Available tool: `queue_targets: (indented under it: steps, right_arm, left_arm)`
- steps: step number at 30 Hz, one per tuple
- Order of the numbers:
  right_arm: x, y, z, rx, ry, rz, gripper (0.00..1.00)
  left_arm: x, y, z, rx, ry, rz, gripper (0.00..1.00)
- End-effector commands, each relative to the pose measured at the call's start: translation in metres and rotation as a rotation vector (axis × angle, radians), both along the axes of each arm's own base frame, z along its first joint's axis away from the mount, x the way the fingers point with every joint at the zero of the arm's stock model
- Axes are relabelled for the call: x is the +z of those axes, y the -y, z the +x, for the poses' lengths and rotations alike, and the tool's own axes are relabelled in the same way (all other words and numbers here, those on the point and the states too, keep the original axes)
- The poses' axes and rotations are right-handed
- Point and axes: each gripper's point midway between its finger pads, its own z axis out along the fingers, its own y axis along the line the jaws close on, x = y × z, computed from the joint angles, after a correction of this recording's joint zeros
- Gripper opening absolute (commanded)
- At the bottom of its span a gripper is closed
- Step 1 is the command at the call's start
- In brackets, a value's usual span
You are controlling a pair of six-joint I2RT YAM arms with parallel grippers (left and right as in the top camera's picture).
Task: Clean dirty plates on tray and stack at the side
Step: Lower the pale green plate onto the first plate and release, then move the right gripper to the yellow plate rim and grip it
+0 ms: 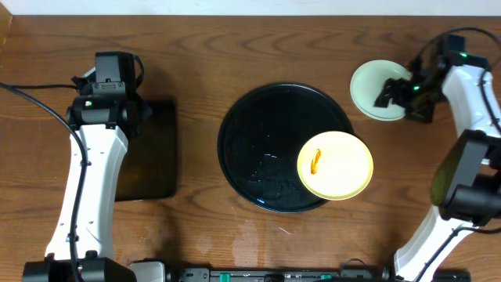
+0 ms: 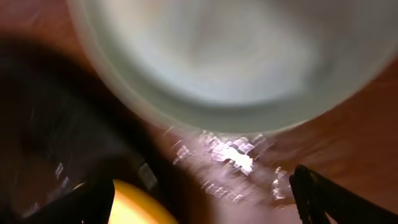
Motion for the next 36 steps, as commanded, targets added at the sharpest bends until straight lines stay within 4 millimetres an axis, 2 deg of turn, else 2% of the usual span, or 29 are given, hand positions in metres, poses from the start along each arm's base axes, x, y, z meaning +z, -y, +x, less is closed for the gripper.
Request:
queue_targets:
  steps: [1,5,8,15,24,27,32,36]
  right_arm:
    - [0.045,-0.04,-0.017,0.137,0.032,-0.056,0.91]
    - [0.049,-0.063,-0.055,0.187,-0.103,-0.132,0.89]
    - [0.041,-0.074,-0.08,0.166,-0.213,-0.136,0.82]
    - [0.031,-0.037,-0.131,-0.055,-0.445,-0.393,0.8]
    - [-0.001,-0.062,-0.156,-0.092,-0.536,-0.258,0.75]
    - [-0.005,-0.062,-0.159,-0.1,-0.545,-0.258,0.7]
    - [-0.008,-0.065,-0.157,-0.096,-0.534,-0.249,0.7]
    - [-0.015,-0.068,-0.159,-0.086,-0.527,-0.251,0.58]
  left_arm:
    - [0.001,-0.003,-0.001,0.009,0.004,0.008,0.08]
    - [0.001,-0.003,0.0,0.009,0.006,0.008,0.08]
    - [0.002,-0.003,0.001,0.009,0.009,0.009,0.07]
    - [0.002,-0.003,0.001,0.009,0.01,0.008,0.08]
    - [0.002,-0.003,0.0,0.009,0.009,0.009,0.07]
    - [0.002,-0.003,0.0,0.009,0.009,0.009,0.08]
    - [0.002,-0.003,0.0,0.009,0.009,0.009,0.08]
    - [0.002,-0.003,0.001,0.009,0.01,0.009,0.07]
